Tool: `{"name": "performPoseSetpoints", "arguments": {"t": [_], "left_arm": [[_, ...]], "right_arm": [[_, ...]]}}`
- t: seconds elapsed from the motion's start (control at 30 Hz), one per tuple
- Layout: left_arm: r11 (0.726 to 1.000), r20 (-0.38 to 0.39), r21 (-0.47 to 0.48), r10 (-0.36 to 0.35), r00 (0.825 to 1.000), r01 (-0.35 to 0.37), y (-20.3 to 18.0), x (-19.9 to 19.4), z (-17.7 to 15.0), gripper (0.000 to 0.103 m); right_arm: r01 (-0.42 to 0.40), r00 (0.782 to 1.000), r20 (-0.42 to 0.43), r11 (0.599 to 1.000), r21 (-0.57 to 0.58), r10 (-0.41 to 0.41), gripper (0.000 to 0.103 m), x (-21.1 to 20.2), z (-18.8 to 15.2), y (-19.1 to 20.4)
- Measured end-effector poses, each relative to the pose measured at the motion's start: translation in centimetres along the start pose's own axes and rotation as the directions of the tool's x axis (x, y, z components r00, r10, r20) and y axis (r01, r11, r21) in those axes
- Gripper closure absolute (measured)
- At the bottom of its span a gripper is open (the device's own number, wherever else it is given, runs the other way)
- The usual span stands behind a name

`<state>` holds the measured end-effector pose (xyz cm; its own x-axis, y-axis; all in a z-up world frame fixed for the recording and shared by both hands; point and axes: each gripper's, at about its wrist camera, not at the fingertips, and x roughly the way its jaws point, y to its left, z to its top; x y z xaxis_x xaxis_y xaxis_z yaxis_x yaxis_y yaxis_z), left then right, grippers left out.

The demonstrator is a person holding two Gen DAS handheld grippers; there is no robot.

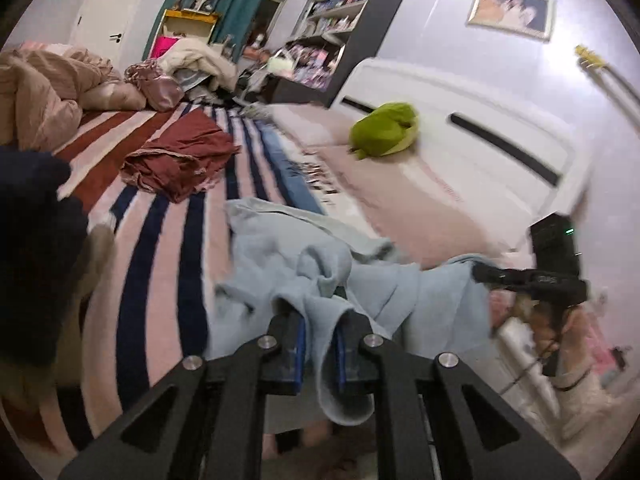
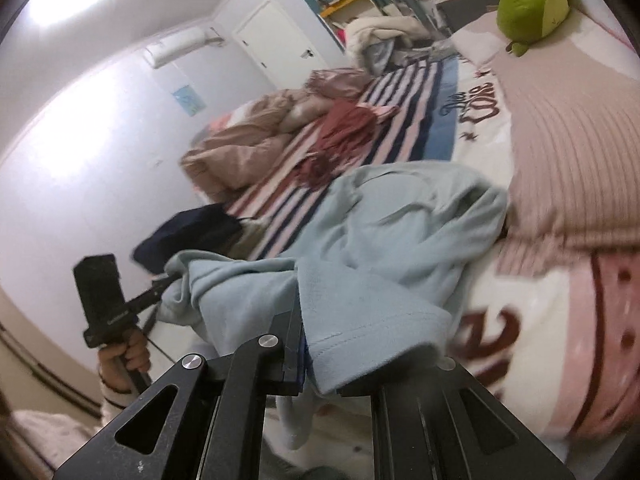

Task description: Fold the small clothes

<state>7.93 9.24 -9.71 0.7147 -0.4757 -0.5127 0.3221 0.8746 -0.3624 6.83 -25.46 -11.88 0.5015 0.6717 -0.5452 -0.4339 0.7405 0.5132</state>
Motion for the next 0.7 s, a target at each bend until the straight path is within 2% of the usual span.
{"name": "performPoseSetpoints", "arguments": {"t": [0.07,0.1,0.17,0.2,0.27,0.3,0.33,0.37,0.43,0.47,0.53,0.57,0.63,0.7], "left_arm": [[0.999,-0.037,0.016,0.044,0.998,-0.043,1.0,3.6,1.5,0.094],[0.996,-0.082,0.024,0.084,0.993,-0.082,1.9,6.7,2.4,0.094],[0.996,-0.149,0.019,0.095,0.984,-0.093,3.4,10.6,2.9,0.093],[0.994,-0.218,0.014,0.106,0.97,-0.105,4.6,13.7,2.8,0.093],[0.995,-0.295,0.018,0.094,0.951,-0.093,5.5,16.2,2.5,0.092],[0.996,-0.304,0.026,0.084,0.949,-0.08,5.5,16.5,2.5,0.091],[0.998,-0.294,0.04,0.057,0.954,-0.047,5.4,15.8,2.8,0.084],[0.999,-0.279,0.047,0.019,0.96,-0.006,5.2,14.8,3.1,0.071],[0.998,-0.226,0.037,-0.041,0.973,0.05,5.1,12.2,4.2,0.06],[0.998,-0.206,0.037,-0.048,0.977,0.056,5.0,11.3,4.7,0.056],[0.997,-0.131,0.083,0.017,0.991,-0.006,4.5,9.4,6.2,0.048],[0.995,-0.111,0.093,0.029,0.993,-0.019,4.5,8.9,6.7,0.048],[0.996,-0.076,0.086,0.019,0.997,-0.012,4.5,8.6,7.8,0.048],[0.997,-0.059,0.076,0.019,0.998,-0.014,4.6,8.8,8.2,0.048]], "right_arm": [[0.051,0.998,-0.044,0.999,-0.002,-0.051,0.099,2.7,2.2,-1.5],[0.087,0.993,-0.084,0.996,0.003,-0.087,0.098,4.9,3.3,-2.7],[0.147,0.976,-0.162,0.989,0.002,-0.144,0.098,8.5,4.3,-4.8],[0.171,0.968,-0.186,0.985,0.0,-0.168,0.097,9.6,4.1,-5.5],[0.196,0.945,-0.268,0.981,0.012,-0.185,0.097,12.3,4.1,-7.5],[0.191,0.936,-0.306,0.981,0.022,-0.175,0.097,12.8,4.2,-8.2],[0.168,0.931,-0.331,0.986,0.01,-0.155,0.091,12.4,4.5,-8.2],[0.152,0.93,-0.338,0.988,-0.005,-0.145,0.084,12.0,4.7,-8.0],[0.136,0.929,-0.339,0.988,-0.067,-0.151,0.038,9.3,5.2,-7.0],[0.159,0.929,-0.316,0.979,-0.128,-0.192,0.037,7.6,5.7,-6.1],[0.224,0.927,-0.253,0.949,-0.222,-0.278,0.037,5.4,7.1,-4.9],[0.253,0.926,-0.215,0.934,-0.251,-0.309,0.037,4.8,7.9,-4.5],[0.292,0.921,-0.162,0.902,-0.317,-0.355,0.037,5.3,9.2,-3.9],[0.27,0.92,-0.176,0.894,-0.358,-0.349,0.04,7.3,10.0,-3.9]]}}
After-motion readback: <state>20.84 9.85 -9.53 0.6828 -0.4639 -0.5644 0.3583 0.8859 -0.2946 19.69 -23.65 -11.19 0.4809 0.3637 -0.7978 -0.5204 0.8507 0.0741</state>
